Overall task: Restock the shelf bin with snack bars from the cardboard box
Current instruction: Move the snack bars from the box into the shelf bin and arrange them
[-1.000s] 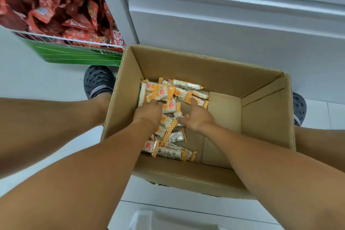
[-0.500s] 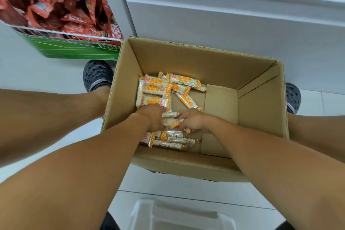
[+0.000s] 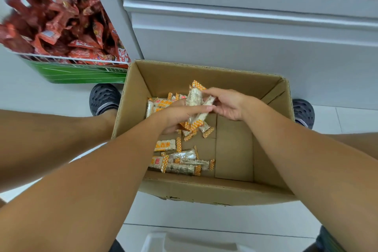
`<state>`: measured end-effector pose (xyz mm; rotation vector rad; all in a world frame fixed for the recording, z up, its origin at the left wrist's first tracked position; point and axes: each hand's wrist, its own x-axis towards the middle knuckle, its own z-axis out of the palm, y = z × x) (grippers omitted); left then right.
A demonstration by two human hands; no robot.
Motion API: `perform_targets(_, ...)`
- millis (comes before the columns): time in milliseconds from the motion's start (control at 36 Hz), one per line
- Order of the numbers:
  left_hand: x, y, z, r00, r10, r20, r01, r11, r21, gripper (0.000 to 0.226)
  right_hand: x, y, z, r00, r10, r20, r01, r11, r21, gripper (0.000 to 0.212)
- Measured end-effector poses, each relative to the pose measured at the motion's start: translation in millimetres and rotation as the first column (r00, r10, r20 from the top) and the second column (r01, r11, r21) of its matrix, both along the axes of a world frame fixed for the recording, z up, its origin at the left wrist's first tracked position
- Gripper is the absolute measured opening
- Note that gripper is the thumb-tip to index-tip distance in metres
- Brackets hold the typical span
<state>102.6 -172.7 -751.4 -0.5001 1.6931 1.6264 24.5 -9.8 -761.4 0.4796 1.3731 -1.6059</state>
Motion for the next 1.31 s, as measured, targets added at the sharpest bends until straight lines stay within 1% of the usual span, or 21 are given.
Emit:
perform_targets(83,-9.0,-3.6,24.9,0.998,0.047,-0.049,-0.048,0.999,0.0,0.071,-3.4,-0.1,28.3,0.998,-0.024,-0.051,0.018,0.992,-0.122,0.039)
perform_targets(167,-15.5,-9.7,53.7,0.993,0.063,-0.096,-0.058,0.997,0.056,0.07,-6.0,5.7,61.8,0.99,0.036,-0.135,-0.066,0.971,-0.228,0.035)
perform_targets(222,-16.0,-14.1,71.9,0.989,0.066,-0.131,-0.056,0.996,0.074,0.07,-5.7,10.5,81.8,0.956,0.156,-0.25,-0.202,0.965,-0.168,0.05)
perform_targets(278,-15.5,-18.9,87.7,0.987,0.06,-0.146,-0.044,0.993,0.11,0.068,-3.1,14.8,100.0,0.871,0.288,-0.399,-0.323,0.946,-0.022,0.07)
perform_targets(333,-12.9,-21.0,107.7,0.986,0.021,-0.163,0.005,0.988,0.156,0.062,2.9,16.2,120.2,0.76,0.382,-0.526,-0.382,0.917,0.114,0.073)
perform_targets(361,-11.8,-21.3,118.7,0.986,0.002,-0.166,0.027,0.984,0.175,0.058,6.3,16.2,129.6,0.721,0.393,-0.571,-0.387,0.912,0.138,0.072)
perform_targets(444,-11.1,-19.6,154.2,0.977,-0.058,-0.205,0.09,0.985,0.148,0.058,14.8,16.5,159.7,0.717,0.282,-0.637,-0.358,0.934,0.011,0.067)
perform_targets(556,-21.2,-24.6,212.0,0.941,-0.112,-0.319,0.124,0.992,0.015,0.078,14.4,17.4,215.2,0.702,0.13,-0.7,-0.281,0.954,-0.105,0.049)
perform_targets(611,-26.4,-29.7,248.6,0.886,-0.204,-0.416,0.147,0.975,-0.165,0.086,8.9,18.0,244.2,0.698,0.057,-0.714,-0.238,0.959,-0.156,0.046)
perform_targets(667,-28.4,-32.7,286.2,0.777,-0.302,-0.553,0.099,0.925,-0.367,0.087,3.1,17.3,273.4,0.689,-0.011,-0.725,-0.186,0.964,-0.192,0.044)
perform_targets(694,-29.0,-33.9,302.7,0.711,-0.324,-0.624,0.044,0.906,-0.421,0.083,0.8,16.3,286.5,0.681,-0.033,-0.731,-0.167,0.965,-0.2,0.042)
perform_targets(750,-30.4,-35.2,330.9,0.591,-0.337,-0.733,-0.044,0.894,-0.446,0.071,-2.8,13.2,310.8,0.673,-0.059,-0.738,-0.148,0.966,-0.212,0.045)
perform_targets(806,-35.9,-36.7,349.0,0.51,-0.366,-0.778,-0.107,0.871,-0.48,0.057,-7.9,11.0,330.1,0.653,-0.05,-0.755,-0.152,0.969,-0.196,0.047)
perform_targets(861,-44.7,-39.7,358.2,0.484,-0.358,-0.799,-0.134,0.871,-0.472,0.049,-17.4,10.5,344.5,0.587,0.02,-0.809,-0.168,0.981,-0.098,0.043)
perform_targets(944,-61.2,-45.5,359.2,0.501,-0.261,-0.825,-0.112,0.926,-0.361,0.042,-38.6,11.6,358.7,0.491,0.106,-0.865,-0.173,0.985,0.023,0.035)
perform_targets(1028,-82.2,-49.5,350.4,0.494,-0.222,-0.841,-0.108,0.944,-0.312,0.041,-63.6,8.2,362.6,0.46,0.13,-0.878,-0.2,0.979,0.04,0.036)
perform_targets(1139,-112.8,-54.2,341.5,0.432,-0.252,-0.866,-0.197,0.911,-0.363,0.044,-94.1,-1.8,359.4,0.427,0.132,-0.894,-0.205,0.978,0.047,0.034)
perform_targets(1222,-134.8,-67.9,331.6,0.425,-0.162,-0.89,-0.283,0.911,-0.3,0.055,-118.7,-10.7,357.2,0.423,0.08,-0.903,-0.177,0.984,0.004,0.026)
perform_targets(1250,-141.1,-73.1,326.5,0.392,-0.175,-0.903,-0.342,0.884,-0.32,0.059,-127.1,-14.6,356.1,0.423,0.042,-0.905,-0.15,0.988,-0.024,0.027)
perform_targets(1278,-146.3,-78.6,322.1,0.356,-0.252,-0.9,-0.416,0.819,-0.394,0.06,-135.6,-18.5,355.4,0.423,-0.001,-0.906,-0.114,0.992,-0.054,0.028)
perform_targets(1306,-150.2,-83.0,317.7,0.34,-0.369,-0.865,-0.491,0.715,-0.498,0.062,-144.2,-22.8,353.9,0.424,-0.037,-0.905,-0.08,0.994,-0.078,0.027)
